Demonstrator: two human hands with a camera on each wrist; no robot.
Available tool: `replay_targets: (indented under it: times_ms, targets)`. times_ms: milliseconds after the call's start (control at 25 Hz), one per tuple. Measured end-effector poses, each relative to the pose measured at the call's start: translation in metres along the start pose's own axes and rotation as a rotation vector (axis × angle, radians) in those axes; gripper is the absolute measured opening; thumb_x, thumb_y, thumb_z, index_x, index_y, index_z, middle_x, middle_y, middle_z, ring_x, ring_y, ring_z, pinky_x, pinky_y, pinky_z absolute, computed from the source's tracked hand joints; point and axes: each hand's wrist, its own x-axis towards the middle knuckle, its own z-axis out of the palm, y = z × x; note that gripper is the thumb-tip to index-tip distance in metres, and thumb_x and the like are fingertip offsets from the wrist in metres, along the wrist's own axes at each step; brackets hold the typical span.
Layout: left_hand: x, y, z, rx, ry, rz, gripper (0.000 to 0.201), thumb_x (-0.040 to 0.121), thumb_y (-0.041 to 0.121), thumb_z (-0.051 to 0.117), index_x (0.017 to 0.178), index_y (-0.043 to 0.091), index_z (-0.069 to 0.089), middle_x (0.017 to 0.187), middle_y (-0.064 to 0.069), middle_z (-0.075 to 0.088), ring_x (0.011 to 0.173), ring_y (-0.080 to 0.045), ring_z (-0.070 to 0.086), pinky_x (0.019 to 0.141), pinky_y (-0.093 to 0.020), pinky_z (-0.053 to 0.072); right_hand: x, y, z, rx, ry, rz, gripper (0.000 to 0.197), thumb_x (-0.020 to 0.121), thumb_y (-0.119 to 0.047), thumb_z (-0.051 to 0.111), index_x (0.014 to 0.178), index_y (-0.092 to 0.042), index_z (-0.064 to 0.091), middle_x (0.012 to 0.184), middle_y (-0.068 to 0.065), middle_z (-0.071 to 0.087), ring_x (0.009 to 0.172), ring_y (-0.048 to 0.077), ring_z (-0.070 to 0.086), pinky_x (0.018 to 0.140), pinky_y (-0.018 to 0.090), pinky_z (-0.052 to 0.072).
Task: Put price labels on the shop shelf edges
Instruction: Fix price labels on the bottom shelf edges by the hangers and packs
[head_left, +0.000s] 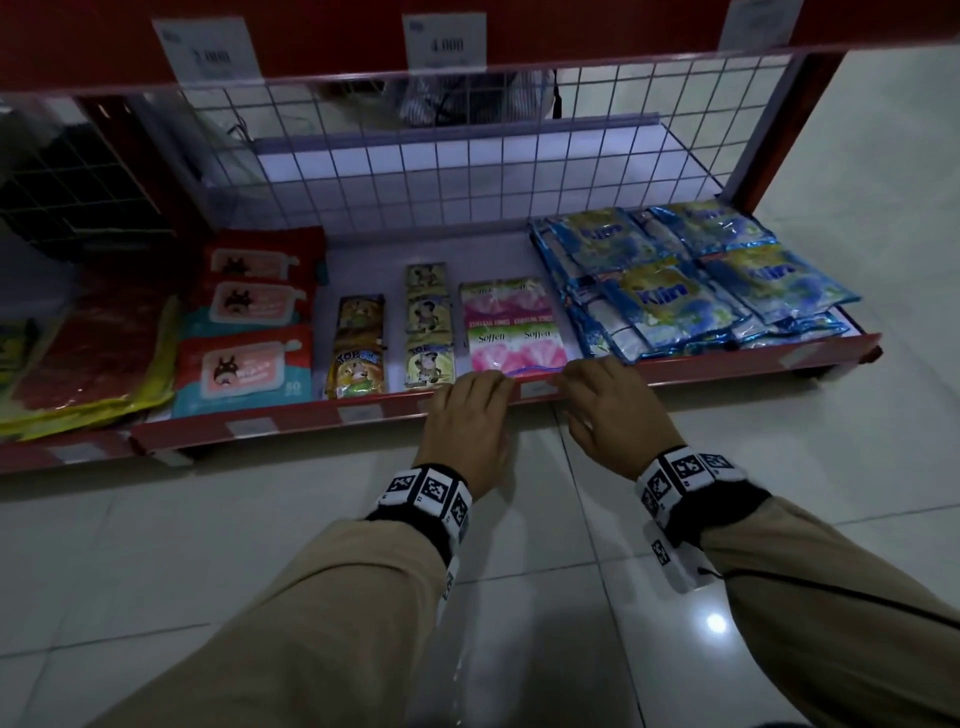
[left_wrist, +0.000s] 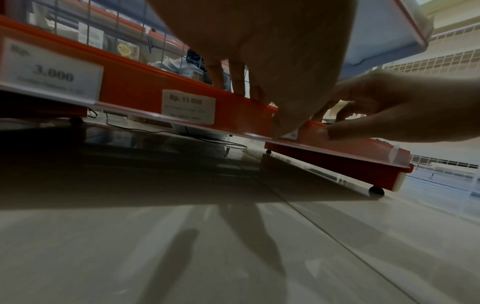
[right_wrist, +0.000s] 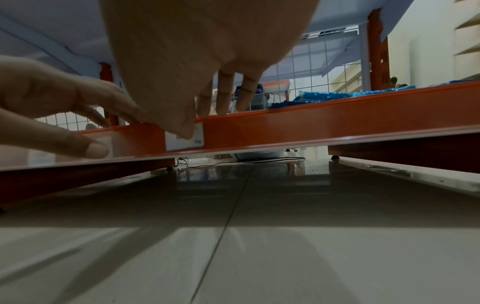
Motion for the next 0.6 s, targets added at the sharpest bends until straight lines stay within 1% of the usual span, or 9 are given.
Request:
replay_targets:
  times_ms: [160,320,440,520,600]
  targets:
    - [-0.002,0.001,0.003,0.011,0.021,-0.004,0.064,0.079,0.027,0.058,0.139,0.015,0.041,0.138,-0.004,0.043,0.127,-0.026,0.039,0.098,-0.039,0.032,-0.004,-0.001,0.006,-0.057,0.028,-0.004,0.04,0.076,-0.018,0.066,0.115,-0.011,0.063,0.114,0.012,0.061,0.091,0.035,0.057,0.075,0.042,0.046]
    - [-0.002,0.001,0.005,0.009,-0.006,-0.01,0.066,0.079,0.026,0.057,0.141,0.015,0.038,0.14,-0.005,0.041,0.128,-0.026,0.037,0.098,-0.04,0.032,-0.007,-0.005,0.01,-0.129,-0.022,0.008,0.045,0.079,-0.024,0.061,0.123,-0.013,0.058,0.122,0.012,0.058,0.096,0.034,0.056,0.078,0.042,0.042]
    - [-0.002,0.002,0.005,0.004,0.002,-0.024,0.065,0.079,0.025,0.057,0.141,0.015,0.039,0.14,-0.005,0.041,0.128,-0.026,0.037,0.099,-0.04,0.033,-0.012,-0.008,0.014,-0.141,-0.053,0.027,0.05,0.081,-0.027,0.061,0.129,-0.012,0.055,0.128,0.014,0.055,0.1,0.034,0.056,0.077,0.042,0.043]
    - [-0.003,0.003,0.006,0.001,0.006,-0.025,0.065,0.079,0.025,0.057,0.14,0.015,0.039,0.14,-0.005,0.041,0.129,-0.026,0.037,0.099,-0.04,0.033,-0.011,-0.01,0.014,-0.122,-0.043,0.046,0.05,0.08,-0.026,0.063,0.127,-0.01,0.055,0.126,0.015,0.056,0.1,0.034,0.056,0.076,0.042,0.043]
    - [-0.004,0.003,0.008,-0.021,0.025,-0.033,0.066,0.077,0.024,0.06,0.139,0.014,0.04,0.142,-0.006,0.041,0.129,-0.028,0.036,0.1,-0.041,0.032,-0.004,-0.014,0.013,-0.072,-0.019,0.081,0.047,0.078,-0.027,0.064,0.121,-0.009,0.057,0.121,0.015,0.055,0.098,0.035,0.055,0.077,0.042,0.042]
